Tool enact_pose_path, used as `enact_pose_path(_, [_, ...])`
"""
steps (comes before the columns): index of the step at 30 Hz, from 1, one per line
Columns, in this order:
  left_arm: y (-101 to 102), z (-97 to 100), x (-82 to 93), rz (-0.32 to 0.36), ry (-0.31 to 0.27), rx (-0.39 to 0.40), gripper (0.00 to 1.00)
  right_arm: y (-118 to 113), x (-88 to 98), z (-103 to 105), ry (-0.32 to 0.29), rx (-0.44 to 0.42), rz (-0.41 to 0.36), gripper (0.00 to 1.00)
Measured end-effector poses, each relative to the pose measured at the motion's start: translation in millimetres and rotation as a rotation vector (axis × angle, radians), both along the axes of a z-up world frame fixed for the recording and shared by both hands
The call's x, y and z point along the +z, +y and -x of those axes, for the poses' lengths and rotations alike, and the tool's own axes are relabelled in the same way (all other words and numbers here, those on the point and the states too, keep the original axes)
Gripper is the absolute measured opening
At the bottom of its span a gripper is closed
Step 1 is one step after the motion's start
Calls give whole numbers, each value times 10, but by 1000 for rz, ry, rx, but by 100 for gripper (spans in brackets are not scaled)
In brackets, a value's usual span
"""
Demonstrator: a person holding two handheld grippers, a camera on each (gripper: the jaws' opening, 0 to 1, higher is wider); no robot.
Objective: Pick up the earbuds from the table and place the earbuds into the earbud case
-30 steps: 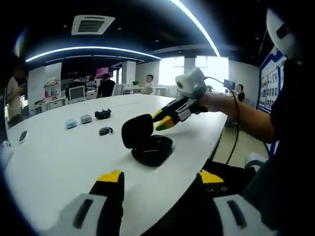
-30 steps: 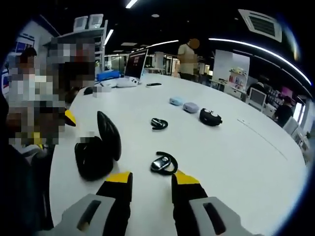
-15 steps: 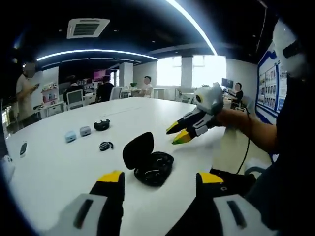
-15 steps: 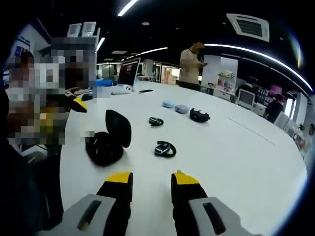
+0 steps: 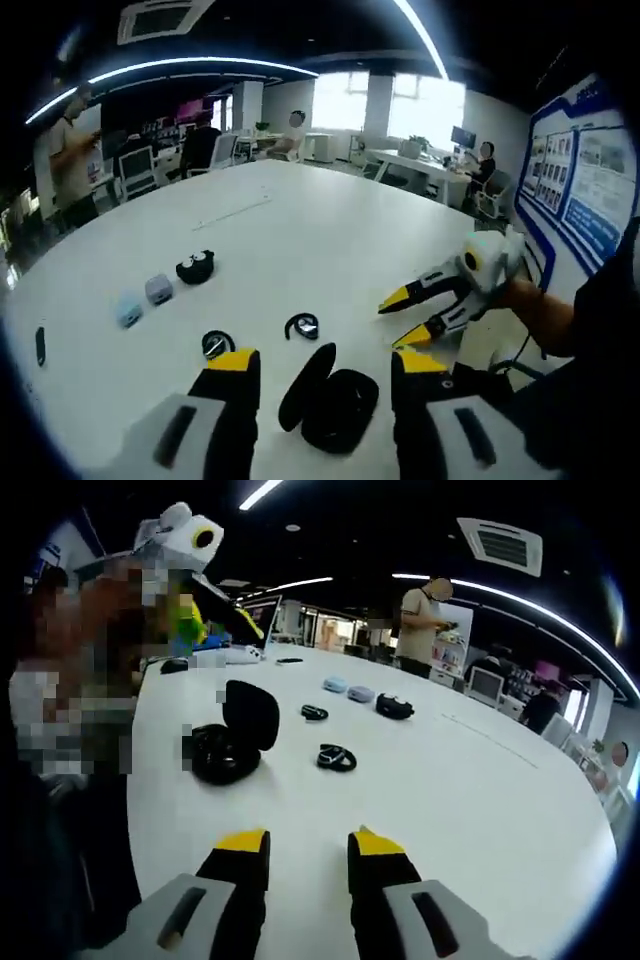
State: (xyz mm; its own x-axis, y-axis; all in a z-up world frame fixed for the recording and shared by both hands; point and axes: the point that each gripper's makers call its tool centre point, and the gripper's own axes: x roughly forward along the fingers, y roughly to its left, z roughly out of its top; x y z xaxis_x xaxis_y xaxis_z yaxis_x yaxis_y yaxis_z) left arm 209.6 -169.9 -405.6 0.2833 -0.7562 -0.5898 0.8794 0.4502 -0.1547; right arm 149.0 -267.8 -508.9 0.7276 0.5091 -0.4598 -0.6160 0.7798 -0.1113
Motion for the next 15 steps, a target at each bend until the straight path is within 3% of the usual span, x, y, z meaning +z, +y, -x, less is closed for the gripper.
enact_pose_path(2, [-101, -63, -106, -39, 96, 14, 47, -6, 5, 24, -9, -2, 9, 30])
enact_pose_path(5, [-205, -175, -246, -115, 147, 6, 45, -39, 16, 59, -20, -8, 31, 30])
enact_pose_path(8, [-361, -218, -331, -134, 248, 16, 40, -90, 50, 104, -33, -21, 34, 30])
enact_pose_path(12, [-498, -349, -499, -208, 304, 29, 35, -181, 69, 152, -48, -51, 53, 30])
enact_pose_path(15, [-522, -343, -622, -258, 369, 53, 29, -218, 88, 194, -61, -66, 70, 30])
